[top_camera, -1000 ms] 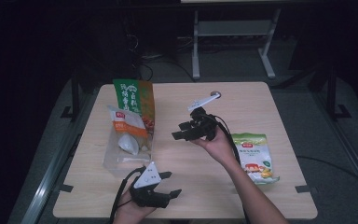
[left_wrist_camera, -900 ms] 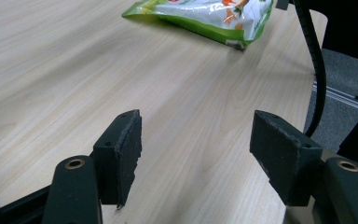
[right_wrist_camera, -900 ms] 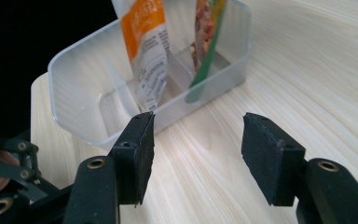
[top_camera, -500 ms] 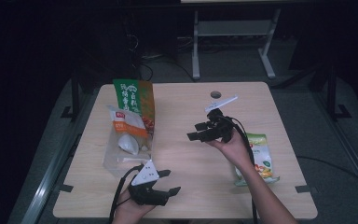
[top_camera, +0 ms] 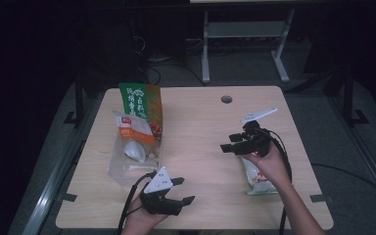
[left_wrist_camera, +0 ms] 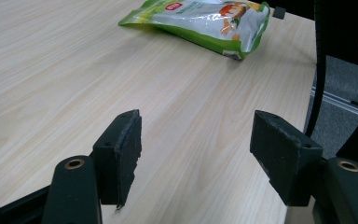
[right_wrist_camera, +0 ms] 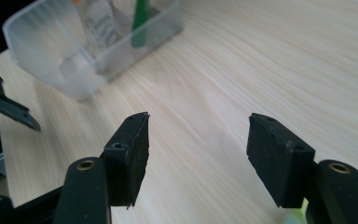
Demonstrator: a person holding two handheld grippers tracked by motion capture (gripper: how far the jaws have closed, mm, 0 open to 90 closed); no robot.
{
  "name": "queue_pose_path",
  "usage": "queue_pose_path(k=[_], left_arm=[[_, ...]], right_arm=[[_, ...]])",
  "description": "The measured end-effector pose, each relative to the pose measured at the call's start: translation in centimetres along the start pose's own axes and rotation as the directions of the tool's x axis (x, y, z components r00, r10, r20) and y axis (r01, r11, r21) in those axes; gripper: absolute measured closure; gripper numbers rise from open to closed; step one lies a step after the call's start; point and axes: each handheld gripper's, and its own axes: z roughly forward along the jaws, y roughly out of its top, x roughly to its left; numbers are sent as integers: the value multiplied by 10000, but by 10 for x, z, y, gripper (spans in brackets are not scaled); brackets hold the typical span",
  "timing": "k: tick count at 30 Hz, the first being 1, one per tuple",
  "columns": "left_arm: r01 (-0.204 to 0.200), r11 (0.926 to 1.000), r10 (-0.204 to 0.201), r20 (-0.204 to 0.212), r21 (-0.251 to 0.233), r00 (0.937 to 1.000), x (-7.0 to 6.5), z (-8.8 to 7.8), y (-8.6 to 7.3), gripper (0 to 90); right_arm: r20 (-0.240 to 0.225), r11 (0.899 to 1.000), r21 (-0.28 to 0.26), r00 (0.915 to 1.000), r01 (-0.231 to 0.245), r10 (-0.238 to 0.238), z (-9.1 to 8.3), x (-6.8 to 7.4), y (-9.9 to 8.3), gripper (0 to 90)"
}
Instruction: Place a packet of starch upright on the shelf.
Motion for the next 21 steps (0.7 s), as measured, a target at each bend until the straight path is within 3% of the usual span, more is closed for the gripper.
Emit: queue_pose_path(k=[4, 12, 21], left_arm=[[-190, 9998, 190, 68, 71, 9998, -2, 7, 7, 324], [-189, 9997, 185, 274, 138, 9995, -2, 33, 21, 307], [-398, 9990, 388, 514, 192, 9979, -5, 60, 42, 283]], right_arm=[[322, 9997, 83, 9992, -226, 223, -13, -9, -14, 365], [965, 9981, 131, 9936, -610, 594, -37, -29, -40, 355], [1593, 9914, 377, 9802, -1252, 1177, -51, -53, -69, 339]])
